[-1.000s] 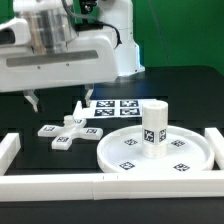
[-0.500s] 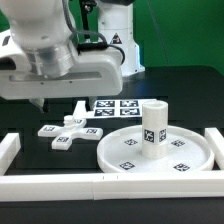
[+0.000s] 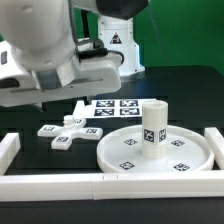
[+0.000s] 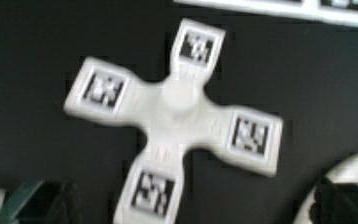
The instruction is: Assemble round table
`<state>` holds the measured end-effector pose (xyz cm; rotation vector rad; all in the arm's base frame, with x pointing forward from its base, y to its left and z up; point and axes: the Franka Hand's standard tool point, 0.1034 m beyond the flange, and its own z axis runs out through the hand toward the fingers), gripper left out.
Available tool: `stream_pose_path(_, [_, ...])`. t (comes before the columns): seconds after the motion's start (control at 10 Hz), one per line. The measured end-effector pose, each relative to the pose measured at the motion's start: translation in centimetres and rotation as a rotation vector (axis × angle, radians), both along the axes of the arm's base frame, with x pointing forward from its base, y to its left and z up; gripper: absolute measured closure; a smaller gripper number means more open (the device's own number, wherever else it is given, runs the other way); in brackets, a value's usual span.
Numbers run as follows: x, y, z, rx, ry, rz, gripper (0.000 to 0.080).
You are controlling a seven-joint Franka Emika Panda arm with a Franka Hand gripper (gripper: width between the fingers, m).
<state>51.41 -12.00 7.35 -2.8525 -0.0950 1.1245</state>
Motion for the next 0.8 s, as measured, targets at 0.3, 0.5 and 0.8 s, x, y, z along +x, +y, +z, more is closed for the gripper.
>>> stream_pose_path(0.3, [-0.9,-0.3,-0.9,-0.035,0.040,-0.049,0.0150])
stream_pose_path(0.5, [-2.0,-0.4,-2.1,-0.071,0.109,-0.091,0.0150])
stream_pose_path(0.8, [-2.0,-0.5,-2.1,-0.072,0.106,-0.093,0.0150])
